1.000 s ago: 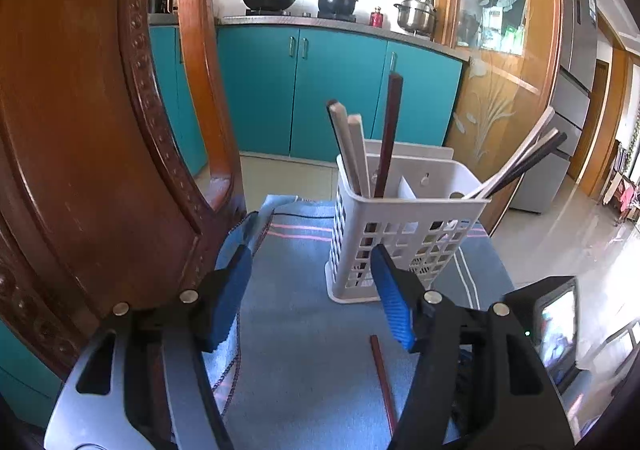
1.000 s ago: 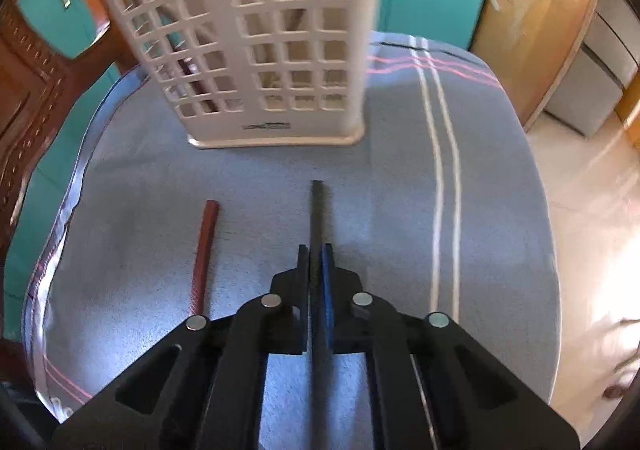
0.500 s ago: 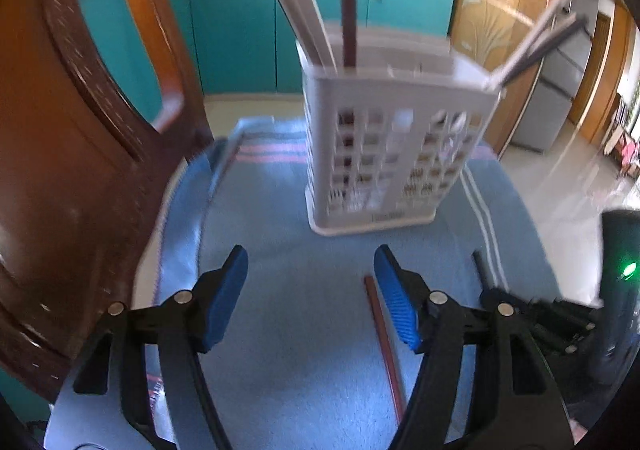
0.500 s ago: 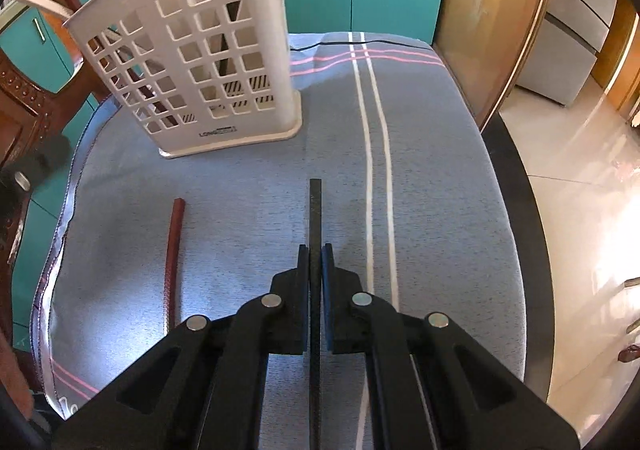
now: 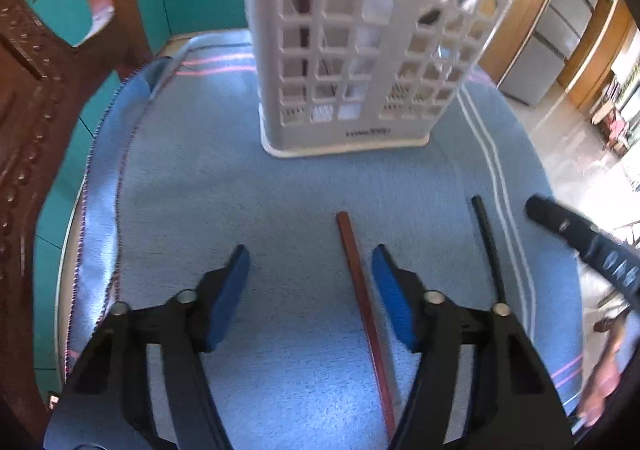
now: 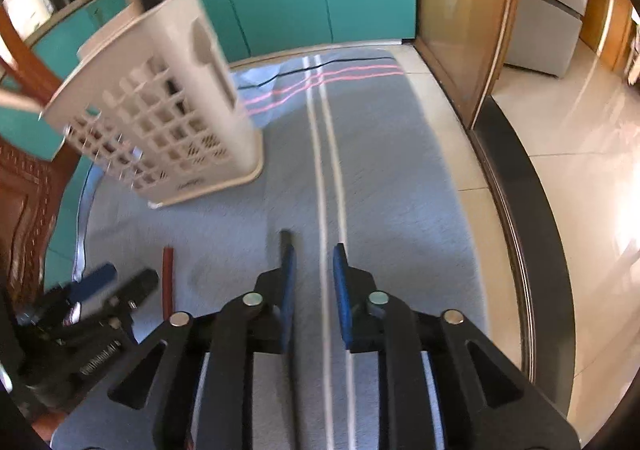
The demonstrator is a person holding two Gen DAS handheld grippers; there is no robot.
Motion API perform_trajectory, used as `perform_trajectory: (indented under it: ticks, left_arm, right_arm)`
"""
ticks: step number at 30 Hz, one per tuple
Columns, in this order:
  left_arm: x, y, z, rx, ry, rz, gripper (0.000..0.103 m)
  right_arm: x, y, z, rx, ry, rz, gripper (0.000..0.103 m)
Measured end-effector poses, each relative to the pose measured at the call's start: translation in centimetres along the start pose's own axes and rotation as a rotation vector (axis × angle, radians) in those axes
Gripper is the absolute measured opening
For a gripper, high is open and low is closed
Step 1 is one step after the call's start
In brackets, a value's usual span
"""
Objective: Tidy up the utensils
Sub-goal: 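Grasp the last dark red chopstick with the left gripper while the right regrips the black one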
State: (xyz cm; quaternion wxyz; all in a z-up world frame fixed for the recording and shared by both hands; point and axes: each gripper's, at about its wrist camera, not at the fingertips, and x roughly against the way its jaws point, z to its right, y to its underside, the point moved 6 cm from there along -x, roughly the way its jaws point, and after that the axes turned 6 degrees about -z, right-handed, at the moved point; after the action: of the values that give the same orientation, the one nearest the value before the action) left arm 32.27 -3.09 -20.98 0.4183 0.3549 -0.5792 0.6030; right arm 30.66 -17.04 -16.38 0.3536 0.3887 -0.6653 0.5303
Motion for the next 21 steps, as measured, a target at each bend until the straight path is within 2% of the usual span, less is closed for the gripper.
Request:
perform_trajectory:
  ticks: [2,4,5,6,9,13,18,21]
  left_arm:
    - [-0.8,0.0,0.3,-0.008,0.005,-0.010,0.053]
    - [-0.9,0.0,0.7,-0.031,-0.023,0.000,0.047]
    - [-1.0,0.0,0.9,-0.042,-0.027,0.004,0.040]
    - [-1.0,0.0,1.2,-0.055,-0.026,0.009,0.028]
    - [-1.0,0.0,2.1,-0.082,-0.027,0.008,0.016]
    - [-1.1,0.4,2.9,-0.113,-0.030,0.001,0.012]
    - [-0.6,1.5,4.3,-0.193,0.011,-0.015,0.010]
    - [-0.4,2.0,4.3,-0.195,-0.007,-0.012,0.010]
  right_arm:
    - [0.1,-0.5,0.6,-0.019,-0.006,0.000,0.026]
    - [0.0,-0.6,0.8,-0.026,-0.008,-0.001,0.027]
    - [-0.1,-0.7,0.9,-0.027,-0.008,-0.002,0.027]
    - [-0.2,-0.8,0.9,-0.025,-0.009,-0.004,0.027]
    - [-0.5,-0.5,0.5,-0.014,-0.007,-0.013,0.027]
    - [-0.9,-0.3,0.1,-0.004,-0.005,-0.023,0.027]
    - [-1.0,-0.2,-0.3,0.013,-0.007,-0.028,0.027]
    - [-1.1,-0.1,-0.6,0.018,-0.009,-0.035,0.032]
